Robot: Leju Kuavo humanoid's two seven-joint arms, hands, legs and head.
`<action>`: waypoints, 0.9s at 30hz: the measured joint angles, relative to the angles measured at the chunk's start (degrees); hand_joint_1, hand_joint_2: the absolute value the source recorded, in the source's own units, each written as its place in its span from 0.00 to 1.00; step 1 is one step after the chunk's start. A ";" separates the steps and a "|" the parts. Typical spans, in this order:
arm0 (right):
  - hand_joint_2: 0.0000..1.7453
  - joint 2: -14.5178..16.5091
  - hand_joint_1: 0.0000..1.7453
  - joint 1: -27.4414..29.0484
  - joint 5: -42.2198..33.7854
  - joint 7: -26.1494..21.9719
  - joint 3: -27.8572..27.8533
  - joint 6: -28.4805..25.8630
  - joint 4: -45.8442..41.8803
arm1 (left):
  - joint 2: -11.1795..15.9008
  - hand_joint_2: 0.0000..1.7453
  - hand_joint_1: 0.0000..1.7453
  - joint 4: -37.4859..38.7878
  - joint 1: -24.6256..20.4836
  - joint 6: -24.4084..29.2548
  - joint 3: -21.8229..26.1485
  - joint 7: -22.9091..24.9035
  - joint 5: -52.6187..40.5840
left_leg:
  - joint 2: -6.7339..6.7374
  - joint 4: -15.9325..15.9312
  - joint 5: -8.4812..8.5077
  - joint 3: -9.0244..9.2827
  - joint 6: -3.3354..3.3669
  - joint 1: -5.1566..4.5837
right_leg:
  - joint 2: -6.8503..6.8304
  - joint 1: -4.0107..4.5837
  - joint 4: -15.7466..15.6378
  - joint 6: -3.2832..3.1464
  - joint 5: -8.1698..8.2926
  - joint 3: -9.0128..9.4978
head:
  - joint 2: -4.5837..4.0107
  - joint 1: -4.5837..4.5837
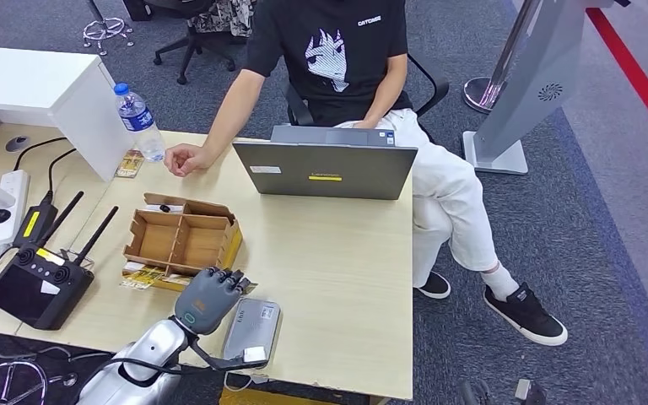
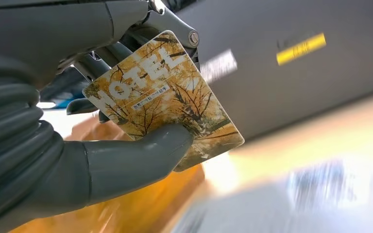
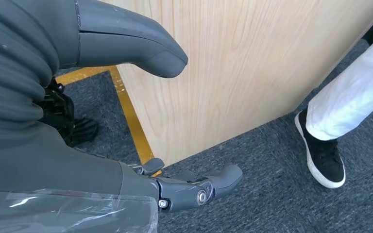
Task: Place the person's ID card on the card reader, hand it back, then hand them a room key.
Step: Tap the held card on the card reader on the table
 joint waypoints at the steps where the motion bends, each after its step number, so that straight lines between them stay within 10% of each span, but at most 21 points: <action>1: 1.00 0.07 0.00 0.00 0.25 -0.03 -0.09 0.01 -0.01 | -0.75 1.00 1.00 -0.54 -0.43 0.60 0.09 0.55 -0.80 | 0.00 0.01 0.00 0.00 0.00 0.00 | 0.00 0.00 0.00 0.00 0.00 0.00 | 0.00 -0.01; 13: 1.00 0.78 0.00 -0.50 3.59 0.69 -0.75 0.15 0.00 | -4.66 1.00 1.00 -8.33 -11.23 -2.34 9.01 4.68 -7.44 | 0.00 0.01 0.10 -0.01 -0.03 0.04 | 0.00 0.04 0.05 -0.05 0.07 -0.01 | 0.00 -0.01; 23: 1.00 1.03 0.00 -1.05 4.92 1.16 -0.76 0.51 0.01 | -3.60 1.00 1.00 -4.99 -18.53 -4.49 13.88 5.34 -7.74 | 0.01 0.00 0.17 -0.03 -0.03 0.06 | 0.01 0.05 0.09 -0.07 0.11 -0.02 | 0.00 0.00; 27: 1.00 1.58 0.00 -1.99 5.93 1.56 -0.76 0.79 0.01 | -1.43 1.00 1.00 5.39 -28.50 -4.62 19.13 5.49 -9.27 | -0.01 0.00 0.24 -0.06 -0.05 0.04 | -0.01 0.04 0.10 -0.09 0.14 -0.03 | 0.00 0.00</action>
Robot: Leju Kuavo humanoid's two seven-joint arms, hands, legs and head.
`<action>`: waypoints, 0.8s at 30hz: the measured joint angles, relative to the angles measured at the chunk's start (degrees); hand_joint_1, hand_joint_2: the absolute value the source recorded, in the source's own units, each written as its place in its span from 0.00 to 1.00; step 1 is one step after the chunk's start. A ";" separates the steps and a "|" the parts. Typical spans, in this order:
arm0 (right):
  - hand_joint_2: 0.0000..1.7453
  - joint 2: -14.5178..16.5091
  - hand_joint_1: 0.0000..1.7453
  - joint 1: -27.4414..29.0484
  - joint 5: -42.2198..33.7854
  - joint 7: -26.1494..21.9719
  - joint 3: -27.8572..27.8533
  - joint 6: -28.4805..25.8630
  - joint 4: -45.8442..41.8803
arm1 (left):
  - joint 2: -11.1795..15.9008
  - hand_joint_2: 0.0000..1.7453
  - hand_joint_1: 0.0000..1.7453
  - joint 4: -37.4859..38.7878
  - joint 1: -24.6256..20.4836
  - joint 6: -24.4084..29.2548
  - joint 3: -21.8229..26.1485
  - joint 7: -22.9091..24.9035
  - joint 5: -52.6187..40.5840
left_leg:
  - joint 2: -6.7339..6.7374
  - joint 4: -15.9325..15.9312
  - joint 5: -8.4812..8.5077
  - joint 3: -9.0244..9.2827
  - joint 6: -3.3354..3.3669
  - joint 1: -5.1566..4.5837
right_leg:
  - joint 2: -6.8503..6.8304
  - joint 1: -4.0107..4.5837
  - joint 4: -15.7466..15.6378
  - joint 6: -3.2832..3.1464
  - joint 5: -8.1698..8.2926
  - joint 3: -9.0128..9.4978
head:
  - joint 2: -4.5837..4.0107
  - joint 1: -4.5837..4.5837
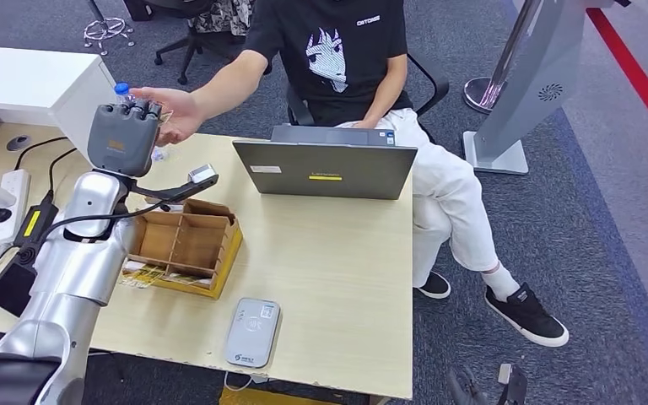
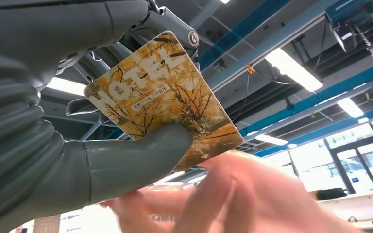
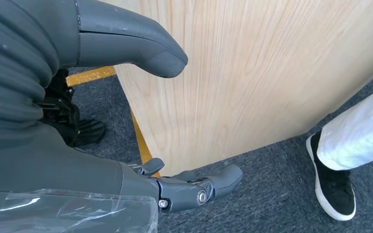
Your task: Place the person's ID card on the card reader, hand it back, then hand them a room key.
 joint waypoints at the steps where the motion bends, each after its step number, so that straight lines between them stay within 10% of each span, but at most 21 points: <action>1: 1.00 0.11 0.00 -0.11 0.19 0.02 -0.01 0.01 0.00 | 0.19 1.00 1.00 1.33 -1.05 0.11 0.48 0.01 -0.26 | 0.00 0.00 0.00 -0.01 0.00 -0.01 | 0.00 0.00 -0.01 0.00 0.00 0.00 | 0.00 0.01; 3: 1.00 0.23 0.00 -0.19 0.46 0.02 -0.02 0.01 0.00 | 0.17 1.00 0.83 1.81 -1.52 0.13 0.65 0.01 -0.47 | 0.01 0.00 -0.01 -0.01 0.00 -0.01 | 0.01 -0.01 -0.01 0.00 0.00 -0.01 | 0.00 0.00; 7: 1.00 0.38 0.00 -0.26 0.57 0.01 -0.18 -0.01 0.00 | 0.12 1.00 0.00 2.01 -1.75 0.11 0.90 -0.03 -0.62 | 0.01 0.00 -0.01 0.00 0.00 -0.01 | 0.02 -0.01 -0.02 0.00 0.00 -0.02 | 0.00 0.00; 24: 1.00 0.47 0.00 0.10 0.16 -1.02 -2.21 -0.01 0.00 | -1.19 1.00 0.00 -7.58 8.66 -1.02 -0.08 -8.40 8.52 | 0.03 0.00 -0.07 -0.02 0.03 -0.03 | 0.04 -0.02 -0.07 0.01 -0.01 -0.04 | 0.00 0.00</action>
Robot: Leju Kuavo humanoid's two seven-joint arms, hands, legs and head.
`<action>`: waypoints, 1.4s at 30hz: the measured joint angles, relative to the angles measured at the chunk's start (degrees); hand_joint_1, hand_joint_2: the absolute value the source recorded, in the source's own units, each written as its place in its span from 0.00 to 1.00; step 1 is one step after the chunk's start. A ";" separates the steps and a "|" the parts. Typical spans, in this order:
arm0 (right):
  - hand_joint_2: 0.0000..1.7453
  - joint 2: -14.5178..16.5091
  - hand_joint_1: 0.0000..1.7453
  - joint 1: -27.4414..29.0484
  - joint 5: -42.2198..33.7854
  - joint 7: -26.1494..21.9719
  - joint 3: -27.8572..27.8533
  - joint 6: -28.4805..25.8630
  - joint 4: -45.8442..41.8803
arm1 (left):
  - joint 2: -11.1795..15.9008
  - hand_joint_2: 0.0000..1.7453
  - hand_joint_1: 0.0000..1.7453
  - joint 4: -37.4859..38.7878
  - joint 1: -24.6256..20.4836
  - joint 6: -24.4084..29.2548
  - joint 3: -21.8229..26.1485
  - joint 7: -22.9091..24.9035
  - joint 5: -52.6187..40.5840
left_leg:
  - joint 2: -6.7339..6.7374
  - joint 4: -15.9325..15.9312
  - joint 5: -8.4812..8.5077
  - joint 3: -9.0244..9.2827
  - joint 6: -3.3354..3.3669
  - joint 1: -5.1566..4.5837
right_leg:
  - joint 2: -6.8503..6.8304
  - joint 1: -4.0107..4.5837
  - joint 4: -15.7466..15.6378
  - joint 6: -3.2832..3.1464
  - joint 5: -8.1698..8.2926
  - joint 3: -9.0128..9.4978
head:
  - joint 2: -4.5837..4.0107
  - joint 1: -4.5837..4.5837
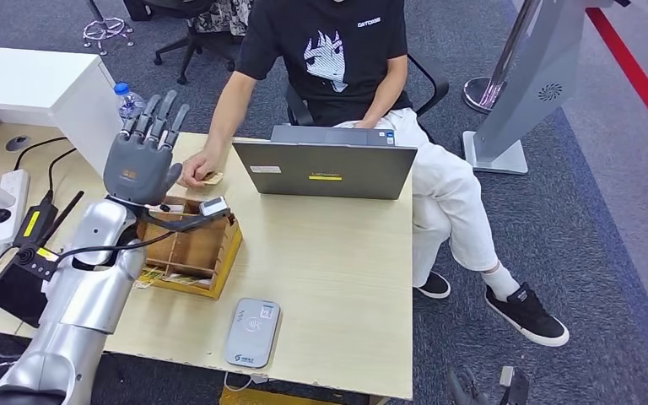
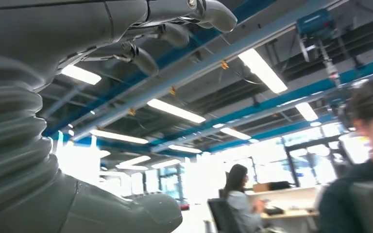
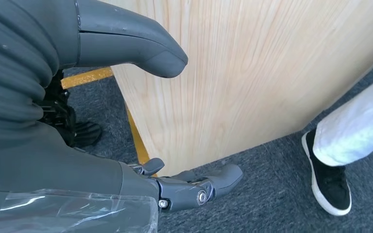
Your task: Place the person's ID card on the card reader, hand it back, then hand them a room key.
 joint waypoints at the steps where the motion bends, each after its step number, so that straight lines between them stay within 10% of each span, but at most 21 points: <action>1: 1.00 0.00 0.00 0.08 -0.15 -0.07 -0.21 0.01 0.00 | -0.13 1.00 0.00 -1.24 1.35 -0.23 -0.66 -0.64 0.50 | 0.00 0.00 -0.01 0.00 0.01 0.00 | 0.00 0.00 0.00 0.00 0.00 0.00 | 0.00 0.01; 14: 1.00 -0.25 0.00 1.18 -0.82 -1.14 -3.53 0.12 -0.02 | 2.84 1.00 0.00 -11.37 15.59 -0.44 -10.07 -2.95 6.99 | 0.03 -0.02 -0.04 -0.01 0.02 0.01 | 0.03 0.01 -0.01 0.00 -0.01 -0.02 | 0.00 -0.01; 42: 1.00 -0.96 0.00 1.85 0.48 -1.35 -6.70 0.76 -0.02 | 7.20 1.00 0.00 -20.66 34.54 -9.40 -5.46 -14.58 25.83 | 0.00 -0.04 -0.06 -0.03 0.04 0.01 | -0.03 0.01 -0.01 0.04 -0.04 -0.01 | 0.00 -0.01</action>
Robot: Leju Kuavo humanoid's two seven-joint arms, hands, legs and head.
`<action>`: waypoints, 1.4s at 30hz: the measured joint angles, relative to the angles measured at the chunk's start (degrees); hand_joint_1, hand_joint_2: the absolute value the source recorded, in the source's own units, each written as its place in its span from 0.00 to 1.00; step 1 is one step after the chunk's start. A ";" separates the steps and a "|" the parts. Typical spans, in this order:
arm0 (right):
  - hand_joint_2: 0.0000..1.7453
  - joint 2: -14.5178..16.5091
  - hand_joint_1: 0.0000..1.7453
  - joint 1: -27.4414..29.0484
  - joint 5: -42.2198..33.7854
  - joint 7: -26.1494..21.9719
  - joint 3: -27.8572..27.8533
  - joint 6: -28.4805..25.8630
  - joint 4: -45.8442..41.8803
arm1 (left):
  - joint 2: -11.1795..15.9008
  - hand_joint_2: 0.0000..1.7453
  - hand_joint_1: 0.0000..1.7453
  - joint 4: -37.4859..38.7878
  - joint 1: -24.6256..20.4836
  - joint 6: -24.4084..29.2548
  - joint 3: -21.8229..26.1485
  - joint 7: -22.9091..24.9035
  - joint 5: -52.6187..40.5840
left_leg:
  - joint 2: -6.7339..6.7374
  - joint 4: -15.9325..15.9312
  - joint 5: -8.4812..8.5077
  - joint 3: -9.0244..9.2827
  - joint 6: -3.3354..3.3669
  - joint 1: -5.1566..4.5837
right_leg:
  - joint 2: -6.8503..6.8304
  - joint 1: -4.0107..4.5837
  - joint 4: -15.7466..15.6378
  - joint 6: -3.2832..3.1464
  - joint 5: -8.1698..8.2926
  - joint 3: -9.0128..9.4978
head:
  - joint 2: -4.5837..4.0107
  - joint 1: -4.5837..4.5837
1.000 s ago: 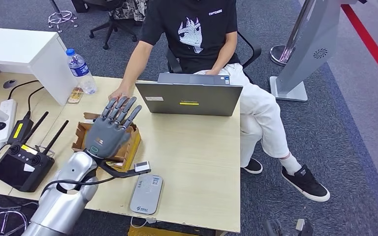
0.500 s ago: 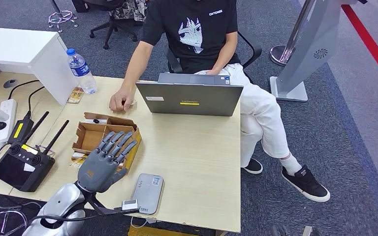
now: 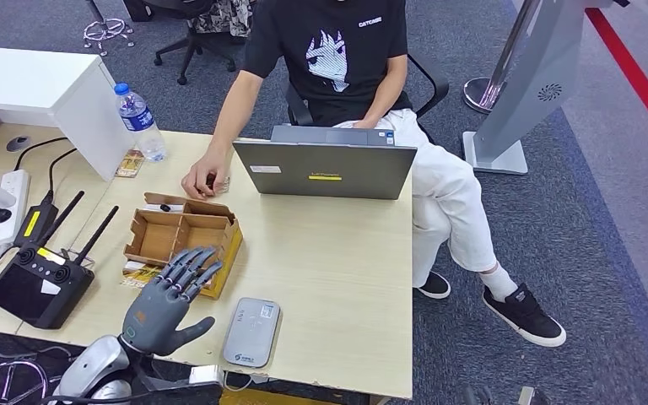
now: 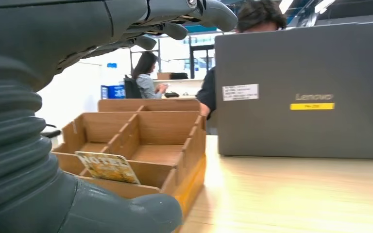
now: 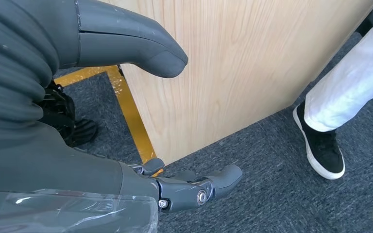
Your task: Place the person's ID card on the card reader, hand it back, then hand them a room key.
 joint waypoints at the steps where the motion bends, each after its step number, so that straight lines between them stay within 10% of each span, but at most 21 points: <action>1: 1.00 0.00 0.00 -0.01 0.03 0.00 -0.02 0.00 0.00 | -0.02 1.00 0.00 0.00 0.04 0.19 0.44 0.45 -0.71 | 0.00 0.00 0.00 0.00 0.00 0.00 | 0.00 0.00 0.00 0.00 0.00 0.00 | 0.00 0.00; 13: 1.00 0.00 0.00 -0.33 1.21 0.44 -0.07 0.07 0.00 | -0.01 1.00 0.00 4.87 -1.48 2.98 7.93 6.65 -10.42 | -0.01 0.00 0.00 0.00 0.00 0.00 | 0.00 0.00 0.00 0.00 0.00 0.00 | 0.00 0.01; 42: 1.00 0.13 0.00 -1.67 3.06 1.36 -0.07 -0.09 0.02 | -2.44 1.00 0.00 17.86 -6.67 7.60 12.12 3.14 -11.67 | -0.01 0.00 0.01 0.00 0.00 0.00 | -0.01 0.00 0.01 0.00 0.00 0.00 | 0.00 -0.01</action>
